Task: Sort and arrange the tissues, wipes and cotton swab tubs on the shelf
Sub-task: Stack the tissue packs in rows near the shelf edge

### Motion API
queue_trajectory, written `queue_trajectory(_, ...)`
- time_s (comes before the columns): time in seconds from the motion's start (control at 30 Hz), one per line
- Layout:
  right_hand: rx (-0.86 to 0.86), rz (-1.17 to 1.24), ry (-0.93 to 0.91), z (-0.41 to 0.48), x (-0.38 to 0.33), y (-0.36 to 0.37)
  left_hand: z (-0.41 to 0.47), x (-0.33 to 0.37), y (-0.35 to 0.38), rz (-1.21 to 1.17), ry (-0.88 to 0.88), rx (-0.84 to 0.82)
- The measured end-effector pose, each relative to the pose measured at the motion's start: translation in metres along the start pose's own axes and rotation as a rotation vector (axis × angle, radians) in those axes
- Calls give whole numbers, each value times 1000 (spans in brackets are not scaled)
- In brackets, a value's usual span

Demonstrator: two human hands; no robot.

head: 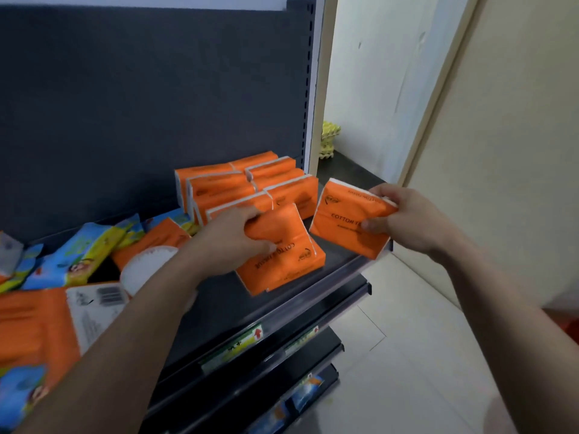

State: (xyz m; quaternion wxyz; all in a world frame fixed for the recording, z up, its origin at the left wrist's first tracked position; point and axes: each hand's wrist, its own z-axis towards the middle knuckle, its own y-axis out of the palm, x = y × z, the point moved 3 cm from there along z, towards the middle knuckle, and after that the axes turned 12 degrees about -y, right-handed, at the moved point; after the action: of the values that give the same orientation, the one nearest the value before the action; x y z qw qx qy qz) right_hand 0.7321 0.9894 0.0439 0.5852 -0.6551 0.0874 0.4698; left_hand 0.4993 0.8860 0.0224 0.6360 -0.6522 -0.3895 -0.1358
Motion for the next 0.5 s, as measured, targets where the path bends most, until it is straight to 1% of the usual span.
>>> queue_trajectory(0.07, -64, 0, -2, 16, 8, 1, 13, 3, 6, 30, -32, -41)
queue_trajectory(0.17, -153, 1, -27, 43, 20, 2, 30, 5, 12, 16, -95, -48)
queue_trajectory(0.27, -285, 2, -60, 71, 28, 5, 40, 2, 15, 9, -182, -55)
queue_trajectory(0.37, -395, -22, -118, 97, 34, 8, 46, 1, 18, 28, -256, -61)
queue_trajectory(0.5, -507, -42, -198, 124, 40, 13, 47, 0, 25, -16, -376, -103)
